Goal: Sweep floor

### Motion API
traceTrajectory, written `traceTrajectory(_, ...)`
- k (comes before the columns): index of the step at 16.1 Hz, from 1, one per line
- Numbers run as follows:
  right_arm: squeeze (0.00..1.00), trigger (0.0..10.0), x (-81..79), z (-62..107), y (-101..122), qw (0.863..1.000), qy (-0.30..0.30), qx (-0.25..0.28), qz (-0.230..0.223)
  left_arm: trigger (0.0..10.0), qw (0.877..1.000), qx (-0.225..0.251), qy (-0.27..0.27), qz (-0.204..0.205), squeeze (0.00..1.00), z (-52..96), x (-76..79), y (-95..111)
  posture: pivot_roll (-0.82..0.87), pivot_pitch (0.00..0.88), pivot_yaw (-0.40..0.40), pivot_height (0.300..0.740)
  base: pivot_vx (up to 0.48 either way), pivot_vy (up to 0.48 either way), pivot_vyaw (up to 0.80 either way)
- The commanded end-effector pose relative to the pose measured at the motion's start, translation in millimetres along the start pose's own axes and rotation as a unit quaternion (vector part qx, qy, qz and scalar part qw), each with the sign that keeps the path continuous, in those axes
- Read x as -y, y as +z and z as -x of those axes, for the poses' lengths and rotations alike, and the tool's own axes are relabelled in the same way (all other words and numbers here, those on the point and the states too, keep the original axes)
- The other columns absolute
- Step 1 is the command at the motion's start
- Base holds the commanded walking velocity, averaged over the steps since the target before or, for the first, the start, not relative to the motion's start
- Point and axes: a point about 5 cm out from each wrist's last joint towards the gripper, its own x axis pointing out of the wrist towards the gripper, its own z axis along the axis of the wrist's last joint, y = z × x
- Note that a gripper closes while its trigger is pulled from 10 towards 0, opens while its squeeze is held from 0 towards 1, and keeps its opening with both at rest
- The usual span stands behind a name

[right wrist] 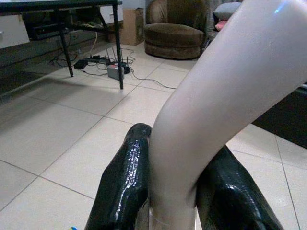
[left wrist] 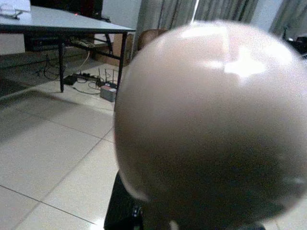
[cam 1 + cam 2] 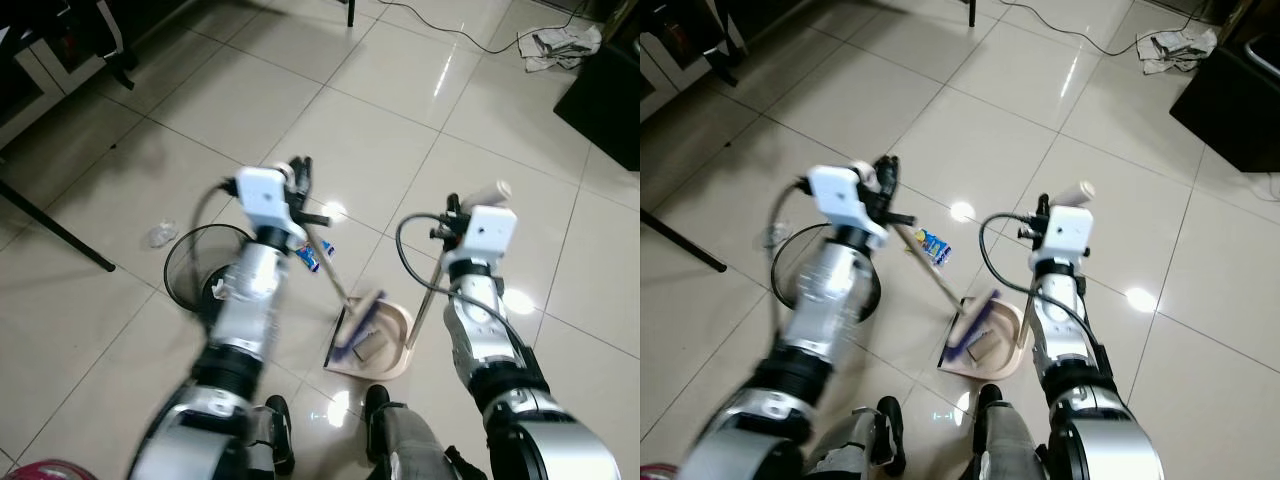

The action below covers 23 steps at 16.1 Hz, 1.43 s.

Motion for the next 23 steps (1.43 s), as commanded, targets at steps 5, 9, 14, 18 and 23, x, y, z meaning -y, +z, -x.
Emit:
traceTrajectory(5, 0.0, 10.0, 20.9, 13.9, -6, 0.999, -0.01, -0.001, -0.033, 10.0, 0.999, 0.013, -0.025, -0.02, 0.0, 7.2, -39.2, 33, 0.05, 0.208, 0.032, 0.74, 0.0, 0.0, 0.0)
traceTrajectory(9, 0.0, 10.0, 38.9, 15.7, 3, 0.998, -0.018, 0.02, -0.051, 10.0, 0.999, 0.011, -0.019, -0.04, 0.0, 12.2, -57.5, 42, 0.05, 0.156, 0.036, 0.74, 0.0, 0.0, 0.0)
traceTrajectory(14, 0.0, 10.0, 65.6, 15.5, 48, 0.996, 0.006, 0.067, -0.059, 10.0, 0.996, -0.033, -0.013, -0.085, 0.0, 49.4, -67.3, 27, 0.02, 0.096, 0.045, 0.74, 0.0, 0.0, 0.0)
traceTrajectory(18, 0.0, 10.0, 69.4, 10.5, 86, 0.992, 0.057, 0.072, -0.085, 10.0, 0.996, -0.059, -0.004, -0.074, 0.0, 71.6, -63.3, 18, 0.01, 0.074, 0.042, 0.74, 0.0, 0.0, 0.0)
traceTrajectory(23, 0.0, 10.0, 70.1, -8.7, 140, 0.989, 0.066, 0.087, -0.096, 10.0, 0.99, -0.101, 0.018, -0.098, 0.0, 100.5, -63.3, 9, -0.01, 0.059, 0.04, 0.74, 0.0, 0.0, 0.0)
